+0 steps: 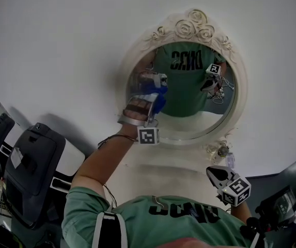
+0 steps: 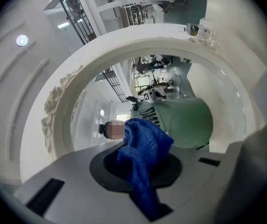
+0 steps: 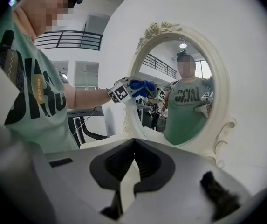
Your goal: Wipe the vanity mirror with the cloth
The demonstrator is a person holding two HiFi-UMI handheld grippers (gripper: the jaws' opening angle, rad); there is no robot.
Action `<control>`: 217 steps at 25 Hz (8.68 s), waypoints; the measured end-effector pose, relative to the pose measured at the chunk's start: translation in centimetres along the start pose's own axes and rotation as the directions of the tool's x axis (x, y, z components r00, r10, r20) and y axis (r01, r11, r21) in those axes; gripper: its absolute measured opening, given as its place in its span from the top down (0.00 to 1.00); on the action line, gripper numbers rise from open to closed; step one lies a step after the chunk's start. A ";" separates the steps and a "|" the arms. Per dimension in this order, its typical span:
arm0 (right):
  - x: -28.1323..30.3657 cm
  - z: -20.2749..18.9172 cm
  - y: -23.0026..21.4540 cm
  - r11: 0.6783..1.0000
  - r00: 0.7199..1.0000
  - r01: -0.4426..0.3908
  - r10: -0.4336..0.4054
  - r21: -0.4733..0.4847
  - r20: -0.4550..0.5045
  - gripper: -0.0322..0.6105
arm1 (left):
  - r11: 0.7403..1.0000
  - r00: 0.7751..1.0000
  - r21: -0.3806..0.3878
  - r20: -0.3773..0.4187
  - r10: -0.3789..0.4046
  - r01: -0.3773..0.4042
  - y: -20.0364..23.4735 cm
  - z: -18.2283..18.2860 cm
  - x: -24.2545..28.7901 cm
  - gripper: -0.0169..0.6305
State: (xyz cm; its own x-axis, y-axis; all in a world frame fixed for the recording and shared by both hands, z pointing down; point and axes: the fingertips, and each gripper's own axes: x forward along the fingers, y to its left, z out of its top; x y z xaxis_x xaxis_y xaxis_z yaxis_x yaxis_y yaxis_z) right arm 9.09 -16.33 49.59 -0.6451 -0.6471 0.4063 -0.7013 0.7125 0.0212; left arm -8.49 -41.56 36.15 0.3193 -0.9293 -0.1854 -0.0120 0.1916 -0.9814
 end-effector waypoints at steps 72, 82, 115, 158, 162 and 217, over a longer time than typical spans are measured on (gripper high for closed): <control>-8.5 -7.0 -5.5 0.971 0.983 0.186 -0.184 0.149 -0.025 0.93 | 0.996 0.926 0.072 0.370 -0.074 0.051 -6.4 29.8 3.5 0.89; -8.1 -6.0 -5.9 0.980 0.988 0.153 -0.153 0.124 -0.003 0.93 | 0.996 0.914 0.034 0.395 -0.086 0.079 -5.5 29.7 2.5 0.88; 4.6 0.7 0.8 0.995 0.995 -0.097 0.096 -0.031 -0.037 0.93 | 0.970 0.971 0.070 -0.068 -0.227 0.232 -12.4 -4.7 -3.6 0.89; 4.6 1.4 1.3 0.992 0.993 -0.115 0.115 -0.054 -0.003 0.93 | 0.963 0.960 0.037 -0.098 -0.263 0.267 -13.4 -4.8 -5.3 0.88; 5.6 2.2 2.4 0.988 0.990 -0.140 0.139 -0.065 -0.018 0.93 | 0.953 0.946 0.036 -0.136 -0.294 0.301 -14.9 -7.0 -5.6 0.88; 1.9 0.0 -0.8 0.998 0.999 -0.050 0.049 -0.030 -0.024 0.93 | 0.936 0.937 0.062 0.028 -0.348 0.346 -16.1 3.2 -4.8 0.88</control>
State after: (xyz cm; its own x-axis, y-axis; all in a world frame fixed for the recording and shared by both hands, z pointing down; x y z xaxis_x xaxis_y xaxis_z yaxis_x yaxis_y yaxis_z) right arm 8.43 -18.15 50.30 -0.6714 -0.6046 0.4285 -0.6587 0.7518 0.0286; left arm -6.78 -39.13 53.03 0.3301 -0.9287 0.1691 0.1579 -0.1223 -0.9799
